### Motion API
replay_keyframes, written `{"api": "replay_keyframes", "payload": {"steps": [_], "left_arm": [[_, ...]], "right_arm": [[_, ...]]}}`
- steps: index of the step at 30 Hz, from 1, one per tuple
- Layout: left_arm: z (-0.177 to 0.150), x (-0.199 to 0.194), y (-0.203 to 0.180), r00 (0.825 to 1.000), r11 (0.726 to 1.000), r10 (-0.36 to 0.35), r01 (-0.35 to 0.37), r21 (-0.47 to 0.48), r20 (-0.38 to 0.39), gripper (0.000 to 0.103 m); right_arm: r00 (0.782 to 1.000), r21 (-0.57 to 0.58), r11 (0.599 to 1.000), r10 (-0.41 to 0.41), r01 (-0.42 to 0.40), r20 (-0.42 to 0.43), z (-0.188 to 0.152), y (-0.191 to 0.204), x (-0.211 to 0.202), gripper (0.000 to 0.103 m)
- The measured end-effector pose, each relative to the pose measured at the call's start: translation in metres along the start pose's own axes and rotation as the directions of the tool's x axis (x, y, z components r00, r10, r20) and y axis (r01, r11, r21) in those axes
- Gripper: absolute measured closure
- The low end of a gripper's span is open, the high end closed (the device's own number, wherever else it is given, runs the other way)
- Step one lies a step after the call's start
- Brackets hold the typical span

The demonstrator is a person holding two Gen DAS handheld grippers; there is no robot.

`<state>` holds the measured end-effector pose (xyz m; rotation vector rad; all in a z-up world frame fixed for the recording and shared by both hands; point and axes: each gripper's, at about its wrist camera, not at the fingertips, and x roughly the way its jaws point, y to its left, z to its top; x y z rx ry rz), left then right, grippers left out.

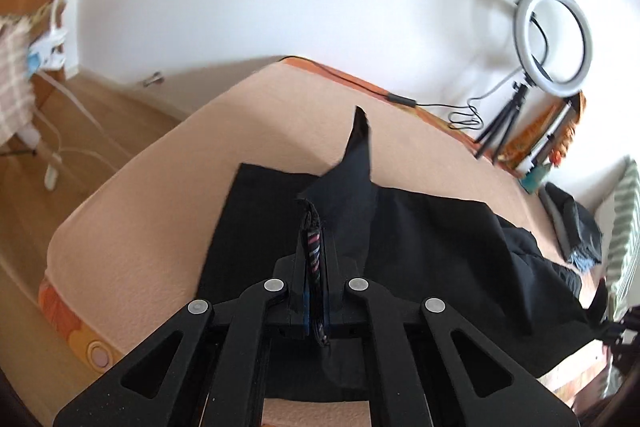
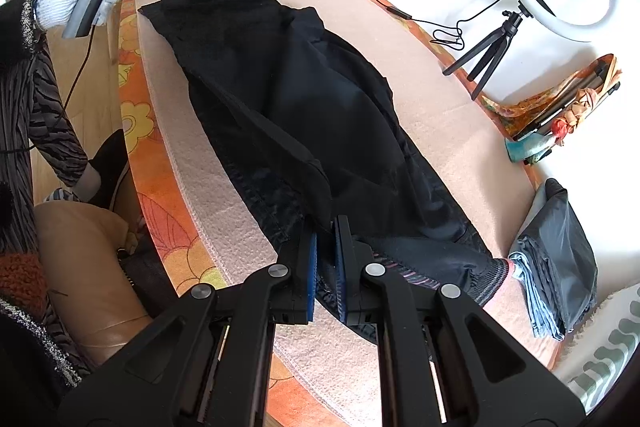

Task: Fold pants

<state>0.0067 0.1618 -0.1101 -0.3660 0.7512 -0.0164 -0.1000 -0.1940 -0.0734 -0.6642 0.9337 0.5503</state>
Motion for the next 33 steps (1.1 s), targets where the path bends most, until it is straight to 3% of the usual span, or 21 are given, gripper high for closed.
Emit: {"api": "replay_keyframes", "payload": {"steps": [3,7,13,18,21,24,25,28,30,33], "left_arm": [[-0.007,0.005,0.016,0.999,0.999,0.032,-0.033,-0.029,-0.026,0.101],[-0.013,0.007,0.024,0.999,0.997,0.021,-0.024,-0.072,-0.037,0.101],[-0.023,-0.011,0.038,0.999,0.994,0.054,-0.054,-0.09,0.001,0.1],[-0.033,0.003,0.043,0.993,0.993,0.099,-0.103,-0.052,-0.064,0.1],[-0.03,0.0,0.039,0.986,0.988,0.156,-0.156,0.014,-0.065,0.096],[-0.024,-0.006,0.043,0.977,0.979,0.203,-0.203,0.004,-0.063,0.09],[-0.022,-0.008,0.045,0.973,0.975,0.222,-0.222,0.004,-0.057,0.083],[-0.015,-0.02,0.043,0.961,0.96,0.277,-0.276,0.037,-0.019,0.083],[-0.008,-0.029,0.039,0.956,0.955,0.292,-0.292,0.059,0.007,0.082],[0.002,-0.04,0.022,0.966,0.961,0.256,-0.26,0.098,0.043,0.082]], "right_arm": [[1.0,-0.016,1.0,-0.003,0.002,-0.006,0.002,0.004,0.005,0.095],[1.0,0.001,1.0,-0.019,0.019,-0.003,0.004,0.0,0.005,0.095],[0.998,0.023,0.998,-0.064,0.064,0.022,0.006,-0.012,-0.006,0.095],[0.998,0.006,0.998,-0.055,0.055,0.01,0.01,-0.003,0.005,0.095],[1.0,0.021,1.0,-0.023,0.023,0.0,0.006,0.003,0.012,0.095],[1.0,0.061,0.998,0.018,-0.018,-0.007,-0.002,0.004,0.014,0.095],[0.999,0.083,0.996,0.034,-0.033,-0.008,-0.004,0.002,0.014,0.095],[0.996,0.167,0.982,0.088,-0.087,-0.001,-0.013,-0.002,0.017,0.093],[0.992,0.216,0.968,0.126,-0.126,0.013,-0.02,-0.006,0.017,0.09],[0.981,0.293,0.936,0.189,-0.195,0.05,-0.031,-0.01,0.01,0.085]]}}
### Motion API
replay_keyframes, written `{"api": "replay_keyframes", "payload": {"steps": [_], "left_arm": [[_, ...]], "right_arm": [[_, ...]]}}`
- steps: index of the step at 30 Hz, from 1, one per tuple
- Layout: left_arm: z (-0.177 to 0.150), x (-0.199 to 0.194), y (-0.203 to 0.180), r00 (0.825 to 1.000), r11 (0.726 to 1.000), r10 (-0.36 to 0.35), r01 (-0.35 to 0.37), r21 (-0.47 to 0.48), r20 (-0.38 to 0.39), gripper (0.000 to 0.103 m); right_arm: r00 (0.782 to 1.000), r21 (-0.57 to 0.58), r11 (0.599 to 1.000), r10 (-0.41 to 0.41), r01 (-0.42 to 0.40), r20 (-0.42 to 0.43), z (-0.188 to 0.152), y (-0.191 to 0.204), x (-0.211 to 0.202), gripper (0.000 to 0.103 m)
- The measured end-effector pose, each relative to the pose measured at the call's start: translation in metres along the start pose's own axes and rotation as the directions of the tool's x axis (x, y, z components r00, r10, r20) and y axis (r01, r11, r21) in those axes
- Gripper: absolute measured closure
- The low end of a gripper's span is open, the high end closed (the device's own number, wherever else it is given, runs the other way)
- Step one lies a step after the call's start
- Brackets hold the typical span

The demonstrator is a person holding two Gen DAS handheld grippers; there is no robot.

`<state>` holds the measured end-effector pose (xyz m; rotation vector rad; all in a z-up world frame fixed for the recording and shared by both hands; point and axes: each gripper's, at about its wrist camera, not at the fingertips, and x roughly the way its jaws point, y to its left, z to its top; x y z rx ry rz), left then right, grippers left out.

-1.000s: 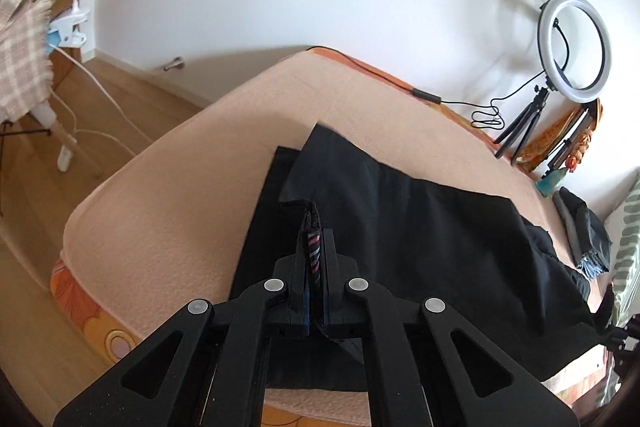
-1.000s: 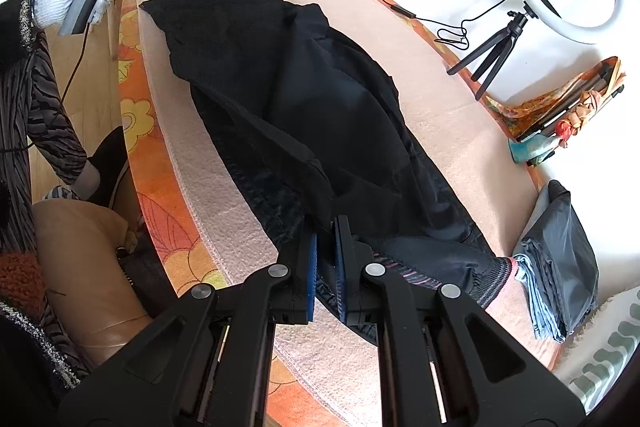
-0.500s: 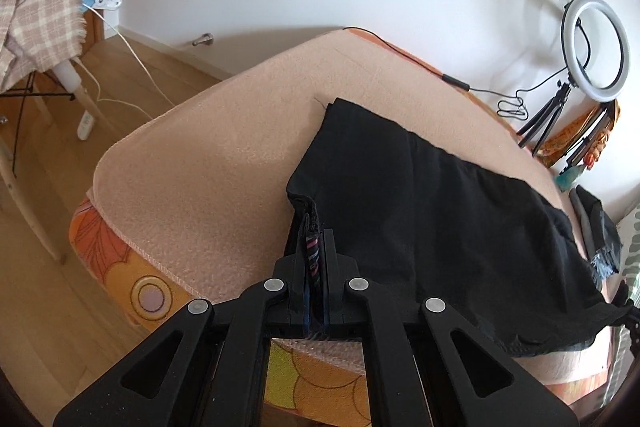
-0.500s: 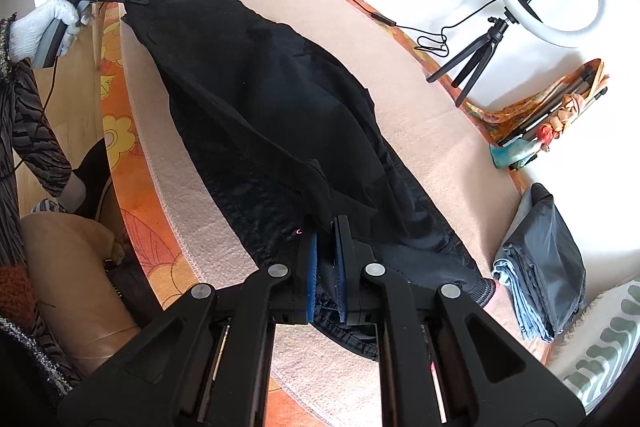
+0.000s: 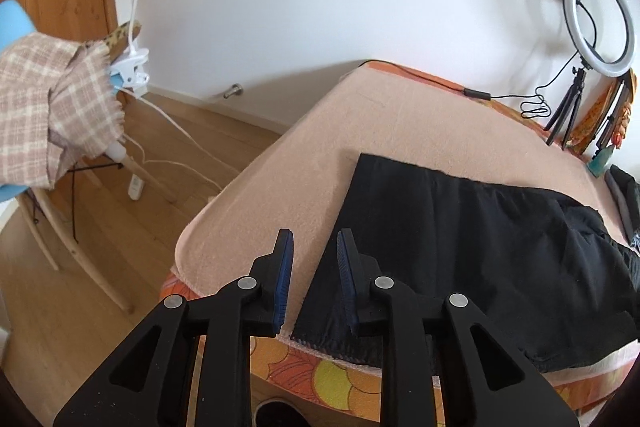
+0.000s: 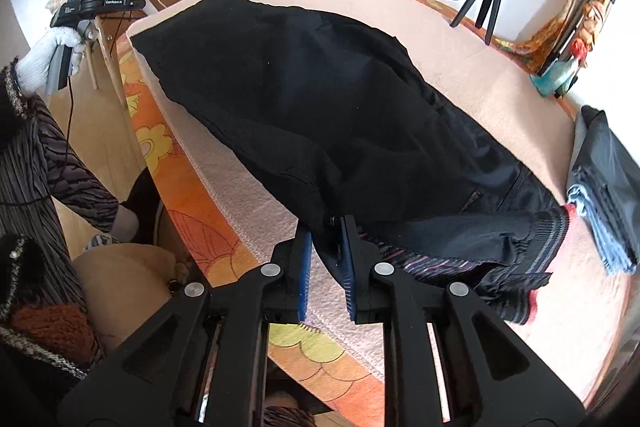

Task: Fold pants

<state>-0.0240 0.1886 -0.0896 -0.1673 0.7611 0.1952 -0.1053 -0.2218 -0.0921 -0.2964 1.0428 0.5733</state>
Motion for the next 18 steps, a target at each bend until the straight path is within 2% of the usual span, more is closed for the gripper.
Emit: {"api": "replay_keyframes", "payload": {"steps": [2,4,7,9,12,15,18], "left_arm": [[0.008,-0.008,-0.019,0.999,0.998,-0.052,0.051,0.048,0.017,0.082],[0.014,-0.013,-0.045,0.994,0.989,-0.103,0.099,0.109,0.028,0.077],[0.019,-0.014,-0.09,0.976,0.959,-0.216,0.21,0.189,0.013,0.069],[0.02,-0.01,-0.121,0.957,0.93,-0.29,0.286,0.231,-0.018,0.066],[0.018,-0.001,-0.163,0.917,0.876,-0.387,0.399,0.272,-0.097,0.06],[0.009,0.007,-0.204,0.89,0.821,-0.427,0.456,0.344,-0.163,0.06],[0.0,0.018,-0.233,0.874,0.782,-0.435,0.486,0.39,-0.217,0.06]], "right_arm": [[0.998,0.053,0.997,0.055,-0.056,0.024,-0.007,-0.005,-0.011,0.084],[0.993,0.118,0.987,0.104,-0.111,0.063,-0.014,-0.014,-0.028,0.084],[0.984,0.202,0.97,0.112,-0.139,0.138,-0.022,-0.031,-0.054,0.083],[0.982,0.247,0.963,0.061,-0.105,0.18,-0.027,-0.046,-0.069,0.079],[0.979,0.28,0.959,-0.018,-0.041,0.205,-0.024,-0.067,-0.076,0.076],[0.975,0.294,0.955,-0.033,-0.033,0.219,-0.01,-0.087,-0.07,0.073],[0.976,0.259,0.965,-0.01,-0.048,0.218,0.015,-0.098,-0.052,0.07]]}}
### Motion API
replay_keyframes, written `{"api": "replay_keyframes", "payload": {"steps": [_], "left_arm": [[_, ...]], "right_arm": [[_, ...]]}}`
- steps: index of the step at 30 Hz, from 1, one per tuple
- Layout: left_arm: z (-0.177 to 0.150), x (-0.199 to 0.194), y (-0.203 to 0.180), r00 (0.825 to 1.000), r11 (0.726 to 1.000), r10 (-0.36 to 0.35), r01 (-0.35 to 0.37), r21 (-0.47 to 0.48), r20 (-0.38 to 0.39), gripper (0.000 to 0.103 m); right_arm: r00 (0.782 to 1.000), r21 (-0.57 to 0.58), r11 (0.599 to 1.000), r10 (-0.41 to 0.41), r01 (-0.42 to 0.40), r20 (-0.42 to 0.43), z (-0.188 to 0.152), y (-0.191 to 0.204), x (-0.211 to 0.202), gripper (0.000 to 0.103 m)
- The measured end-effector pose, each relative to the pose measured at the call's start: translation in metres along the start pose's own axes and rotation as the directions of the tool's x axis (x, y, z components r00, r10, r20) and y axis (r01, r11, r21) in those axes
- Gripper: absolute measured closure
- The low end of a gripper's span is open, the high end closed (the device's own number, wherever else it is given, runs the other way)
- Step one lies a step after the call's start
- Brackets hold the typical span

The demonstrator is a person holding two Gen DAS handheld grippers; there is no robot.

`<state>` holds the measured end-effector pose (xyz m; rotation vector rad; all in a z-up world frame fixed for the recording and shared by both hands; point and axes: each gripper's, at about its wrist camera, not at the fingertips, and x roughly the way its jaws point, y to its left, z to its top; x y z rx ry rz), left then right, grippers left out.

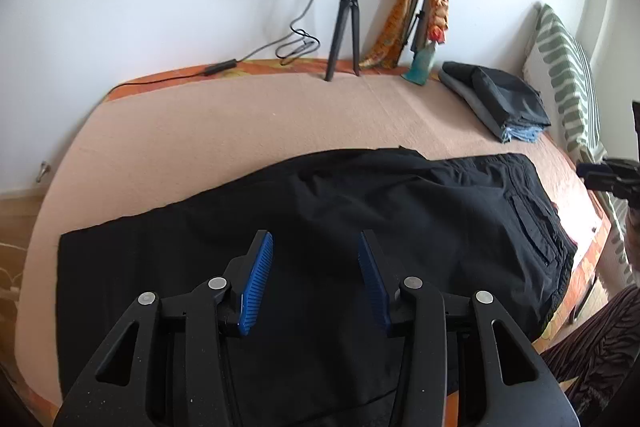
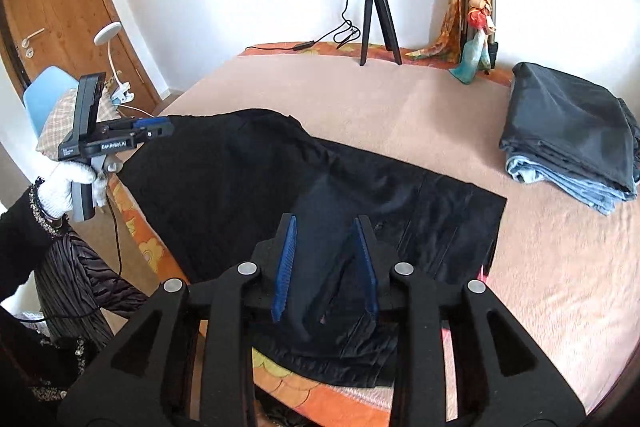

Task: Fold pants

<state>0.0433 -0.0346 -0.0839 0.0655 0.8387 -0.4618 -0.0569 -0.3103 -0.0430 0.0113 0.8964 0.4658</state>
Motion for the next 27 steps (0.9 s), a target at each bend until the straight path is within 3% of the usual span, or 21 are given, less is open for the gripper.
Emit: {"api": "replay_keyframes", "payload": {"steps": [7,12,16,21,27], "left_arm": [[-0.005,0.028,-0.002,0.998,0.999,-0.045,0.045,-0.004,-0.054,0.06],[-0.009,0.03,0.011,0.997,0.999,-0.035,0.033,-0.031,-0.067,0.06],[-0.013,0.025,0.031,0.998,0.997,-0.003,-0.001,-0.072,-0.055,0.06],[-0.021,0.023,0.063,0.998,0.986,0.037,-0.045,-0.158,-0.054,0.06],[-0.02,0.019,0.075,0.998,0.981,0.048,-0.055,-0.186,-0.042,0.06]], "right_arm": [[0.996,-0.109,0.993,0.025,-0.035,-0.087,0.053,0.018,0.096,0.063],[0.987,-0.139,0.988,0.044,-0.066,-0.154,0.074,0.027,0.164,0.063],[0.981,-0.165,0.984,0.033,-0.065,-0.189,0.078,0.027,0.191,0.064],[0.977,-0.198,0.976,0.049,-0.091,-0.208,0.085,0.025,0.196,0.095],[0.97,-0.249,0.961,0.06,-0.12,-0.236,0.091,0.029,0.192,0.098]]}}
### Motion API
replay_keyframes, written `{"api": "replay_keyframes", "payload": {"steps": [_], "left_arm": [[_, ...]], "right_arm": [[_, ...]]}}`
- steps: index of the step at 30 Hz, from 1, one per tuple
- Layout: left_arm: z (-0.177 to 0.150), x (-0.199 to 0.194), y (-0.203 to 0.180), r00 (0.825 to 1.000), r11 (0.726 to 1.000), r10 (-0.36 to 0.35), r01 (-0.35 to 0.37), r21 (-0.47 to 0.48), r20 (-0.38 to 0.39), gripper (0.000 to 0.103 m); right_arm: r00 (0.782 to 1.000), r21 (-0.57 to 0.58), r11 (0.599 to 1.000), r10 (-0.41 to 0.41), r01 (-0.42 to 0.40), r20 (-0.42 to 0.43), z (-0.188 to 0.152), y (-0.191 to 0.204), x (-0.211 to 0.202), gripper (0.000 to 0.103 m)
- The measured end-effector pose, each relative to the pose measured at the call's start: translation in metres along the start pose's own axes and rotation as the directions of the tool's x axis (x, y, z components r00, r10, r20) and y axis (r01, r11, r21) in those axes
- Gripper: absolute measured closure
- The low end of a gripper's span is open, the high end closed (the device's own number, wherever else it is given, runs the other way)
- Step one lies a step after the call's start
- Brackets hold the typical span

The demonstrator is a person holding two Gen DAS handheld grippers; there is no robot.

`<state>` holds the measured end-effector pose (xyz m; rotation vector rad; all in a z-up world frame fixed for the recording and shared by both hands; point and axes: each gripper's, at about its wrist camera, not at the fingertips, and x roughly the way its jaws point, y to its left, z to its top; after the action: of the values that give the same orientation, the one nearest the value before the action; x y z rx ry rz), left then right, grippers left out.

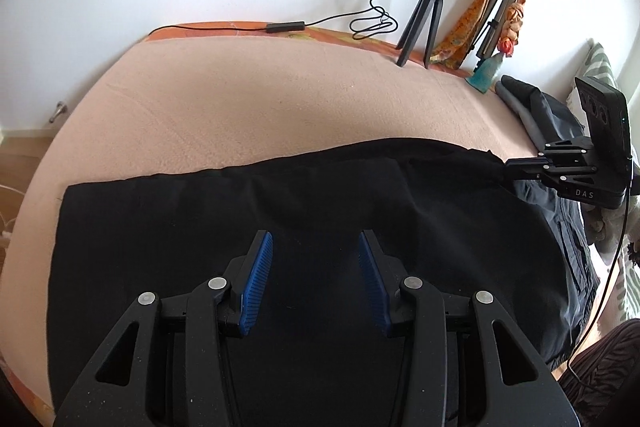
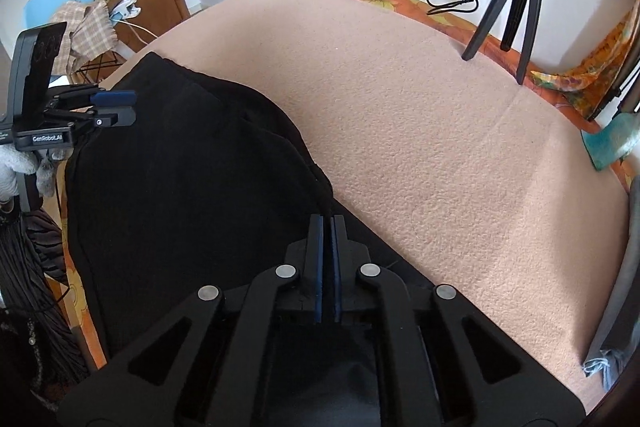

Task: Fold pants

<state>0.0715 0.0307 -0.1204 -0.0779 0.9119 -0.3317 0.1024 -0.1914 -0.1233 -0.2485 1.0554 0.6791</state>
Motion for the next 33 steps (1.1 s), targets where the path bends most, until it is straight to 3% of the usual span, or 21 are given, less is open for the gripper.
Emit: {"api": "replay_keyframes", "payload": {"steps": [9,13,14,15,18,33], "left_arm": [[0.005,0.005,-0.003,1.0,1.0,0.0,0.0,0.002,-0.004,0.06],[0.006,0.007,0.004,1.0,0.999,0.008,-0.008,-0.031,-0.006,0.06],[0.006,0.007,0.005,1.0,0.999,0.011,-0.012,-0.037,-0.007,0.06],[0.006,0.008,0.006,1.0,0.999,0.013,-0.013,-0.041,-0.008,0.06],[0.007,0.01,0.007,1.0,0.999,0.011,-0.012,-0.039,-0.012,0.06],[0.007,0.017,0.008,1.0,0.999,0.01,-0.011,-0.034,-0.03,0.06]], "right_arm": [[0.999,0.078,0.996,0.041,-0.039,-0.033,-0.002,-0.015,0.012,0.081],[0.997,0.064,0.997,0.051,-0.048,-0.049,-0.005,-0.012,0.018,0.08],[0.998,0.052,0.998,0.043,-0.04,-0.055,-0.005,-0.01,0.02,0.082],[0.998,0.034,0.999,0.02,-0.018,-0.063,-0.005,-0.008,0.021,0.093],[0.997,-0.008,1.0,-0.02,0.019,-0.079,-0.001,-0.001,0.022,0.096],[0.986,-0.134,0.979,-0.161,0.155,-0.04,0.031,0.004,-0.005,0.1]]}}
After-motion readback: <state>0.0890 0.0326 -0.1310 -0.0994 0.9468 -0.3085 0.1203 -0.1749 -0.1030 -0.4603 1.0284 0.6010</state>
